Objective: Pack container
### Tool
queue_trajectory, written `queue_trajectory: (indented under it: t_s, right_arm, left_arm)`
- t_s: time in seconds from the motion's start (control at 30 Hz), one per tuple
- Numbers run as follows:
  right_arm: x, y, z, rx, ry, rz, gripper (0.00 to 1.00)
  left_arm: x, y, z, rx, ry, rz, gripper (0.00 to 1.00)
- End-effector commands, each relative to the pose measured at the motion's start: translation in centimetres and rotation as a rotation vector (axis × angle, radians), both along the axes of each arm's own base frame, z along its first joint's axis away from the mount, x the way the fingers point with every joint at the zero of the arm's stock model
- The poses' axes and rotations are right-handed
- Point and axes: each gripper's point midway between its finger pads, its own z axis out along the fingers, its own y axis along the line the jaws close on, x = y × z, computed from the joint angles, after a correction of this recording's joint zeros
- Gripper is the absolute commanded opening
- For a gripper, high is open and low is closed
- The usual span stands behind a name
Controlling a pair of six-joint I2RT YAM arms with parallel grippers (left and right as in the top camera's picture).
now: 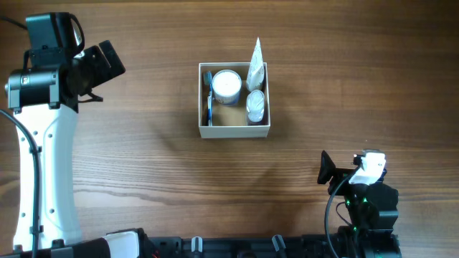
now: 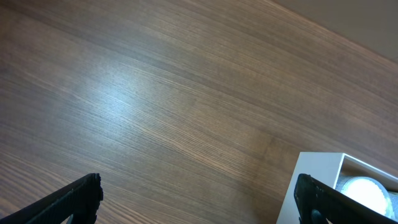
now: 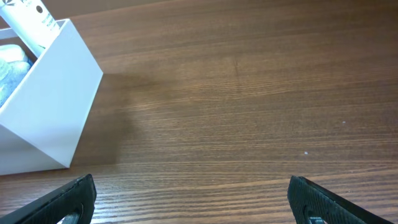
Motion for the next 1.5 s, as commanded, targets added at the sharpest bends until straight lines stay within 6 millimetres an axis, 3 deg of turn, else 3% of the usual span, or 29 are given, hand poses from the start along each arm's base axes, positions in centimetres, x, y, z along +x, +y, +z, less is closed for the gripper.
queue_trajectory:
  t_s: [0.0, 0.9, 1.1, 1.23, 1.33, 1.47]
  right_arm:
    - [0.0, 0.2, 0.0, 0.014, -0.012, 0.006, 1.0]
    - [0.0, 0.2, 0.0, 0.014, -0.012, 0.006, 1.0]
    - [0.0, 0.2, 0.0, 0.014, -0.012, 0.006, 1.0]
    - [0.0, 0.2, 0.0, 0.013, -0.012, 0.006, 1.0]
    - [0.0, 0.2, 0.0, 0.014, -0.012, 0.006, 1.0]
    - [0.0, 0.2, 0.0, 0.014, -0.012, 0.006, 1.0]
  left_arm:
    - [0.1, 0.0, 0.1, 0.001, -0.004, -0.012, 1.0]
    - [0.0, -0.3, 0.5, 0.002, -0.014, -0.02, 1.0]
    - [-2.1, -3.0, 3.8, 0.022, -0.102, -0.09, 1.0]
    - [-4.3, -4.1, 4.8, 0.036, -0.164, -0.118, 1.0]
    - [-5.3, -4.7, 3.9, 0.031, -0.24, -0.136, 1.0]
    - [-7.2, -5.6, -0.4, -0.001, -0.311, -0.173, 1.0]
